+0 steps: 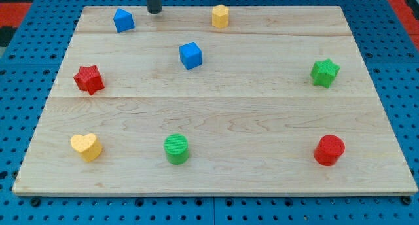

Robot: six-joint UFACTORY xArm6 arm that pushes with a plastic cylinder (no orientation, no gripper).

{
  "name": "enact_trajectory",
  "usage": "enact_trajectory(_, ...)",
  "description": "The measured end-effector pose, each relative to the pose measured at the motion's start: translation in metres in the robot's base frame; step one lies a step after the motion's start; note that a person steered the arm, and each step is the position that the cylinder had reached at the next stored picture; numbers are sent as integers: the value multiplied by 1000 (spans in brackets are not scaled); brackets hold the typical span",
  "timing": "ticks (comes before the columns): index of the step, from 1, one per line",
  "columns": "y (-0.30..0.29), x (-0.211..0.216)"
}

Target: Push the blue triangle towards the red star

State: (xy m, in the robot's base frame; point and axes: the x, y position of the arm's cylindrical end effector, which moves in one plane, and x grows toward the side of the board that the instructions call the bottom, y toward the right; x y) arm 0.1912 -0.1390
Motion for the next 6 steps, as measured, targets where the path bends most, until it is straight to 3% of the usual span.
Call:
enact_trajectory(1,-40,6)
enact_trajectory(3,-65,46)
enact_trajectory(4,-65,86)
enact_trajectory(5,-16,92)
enact_trajectory(6,79,83)
